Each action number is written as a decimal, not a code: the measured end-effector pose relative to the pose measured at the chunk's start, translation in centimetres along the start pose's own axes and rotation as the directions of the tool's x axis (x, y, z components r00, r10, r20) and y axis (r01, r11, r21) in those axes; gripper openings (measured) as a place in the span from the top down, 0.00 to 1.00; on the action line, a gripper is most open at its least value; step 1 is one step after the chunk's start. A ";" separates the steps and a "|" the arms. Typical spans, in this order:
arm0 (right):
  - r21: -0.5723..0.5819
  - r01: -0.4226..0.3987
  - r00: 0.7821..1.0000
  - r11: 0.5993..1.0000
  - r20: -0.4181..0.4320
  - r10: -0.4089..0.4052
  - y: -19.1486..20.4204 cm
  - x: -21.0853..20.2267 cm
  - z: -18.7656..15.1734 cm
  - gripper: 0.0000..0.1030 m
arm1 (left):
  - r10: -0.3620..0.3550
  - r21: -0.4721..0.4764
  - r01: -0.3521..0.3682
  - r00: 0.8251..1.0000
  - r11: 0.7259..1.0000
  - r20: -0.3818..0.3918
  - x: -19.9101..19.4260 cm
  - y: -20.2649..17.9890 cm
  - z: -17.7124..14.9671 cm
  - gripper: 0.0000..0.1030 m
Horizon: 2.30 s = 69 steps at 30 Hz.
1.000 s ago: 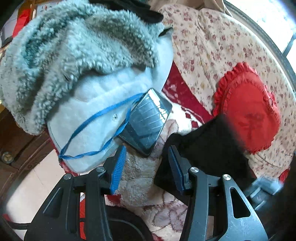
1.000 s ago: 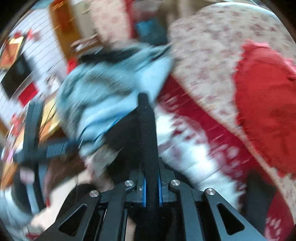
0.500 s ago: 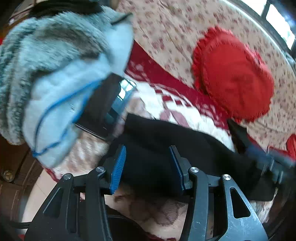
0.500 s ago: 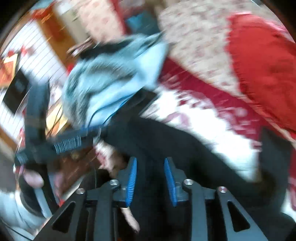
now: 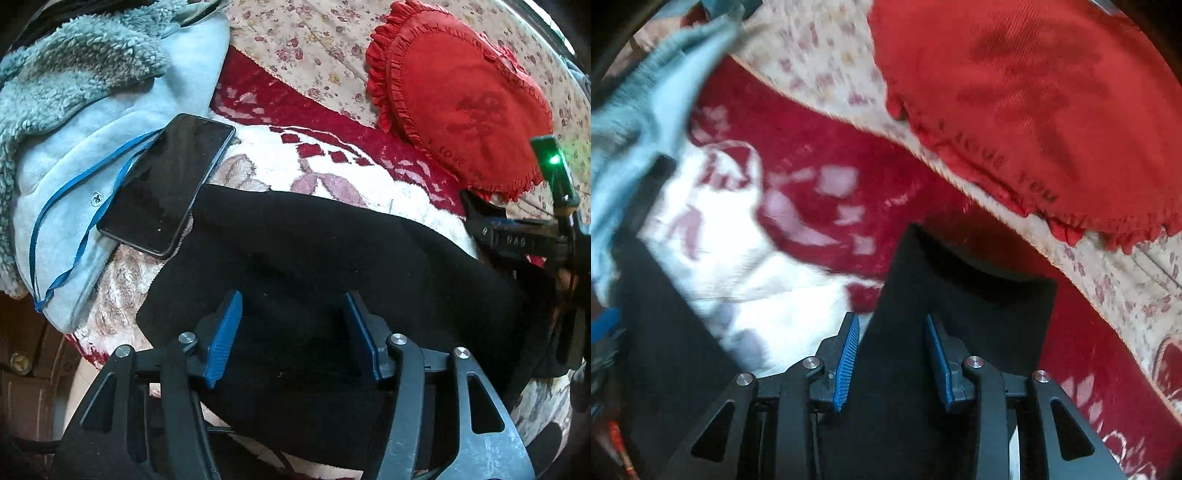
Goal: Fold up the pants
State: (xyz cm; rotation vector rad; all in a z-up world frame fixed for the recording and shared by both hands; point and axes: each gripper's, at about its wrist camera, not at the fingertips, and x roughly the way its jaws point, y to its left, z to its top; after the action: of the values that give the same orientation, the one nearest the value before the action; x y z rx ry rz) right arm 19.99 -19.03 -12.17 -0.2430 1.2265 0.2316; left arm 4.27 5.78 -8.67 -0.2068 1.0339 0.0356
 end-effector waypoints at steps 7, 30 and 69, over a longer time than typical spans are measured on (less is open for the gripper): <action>0.123 -0.097 0.974 0.988 0.218 0.069 -4.6 -7.8 -2.6 0.96 | -0.031 -0.052 0.032 0.999 0.998 0.008 -0.7 0.7 0.3 0.46; 0.511 -0.145 0.972 0.847 0.234 0.026 -13.6 -16.1 -29.3 0.90 | -0.104 0.037 0.103 0.995 0.994 0.014 -3.3 -5.5 -0.5 0.46; 0.537 0.098 0.949 0.838 0.202 -0.241 -17.8 -16.9 -26.6 0.70 | -0.008 -0.091 0.011 0.999 0.996 0.035 -3.9 2.0 0.3 0.46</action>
State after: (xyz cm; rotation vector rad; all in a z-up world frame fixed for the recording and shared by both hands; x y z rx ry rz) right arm -3.86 -44.80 -3.57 0.1516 0.9520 -0.2269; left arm 2.23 8.06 -5.50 -0.2933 0.9978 0.0778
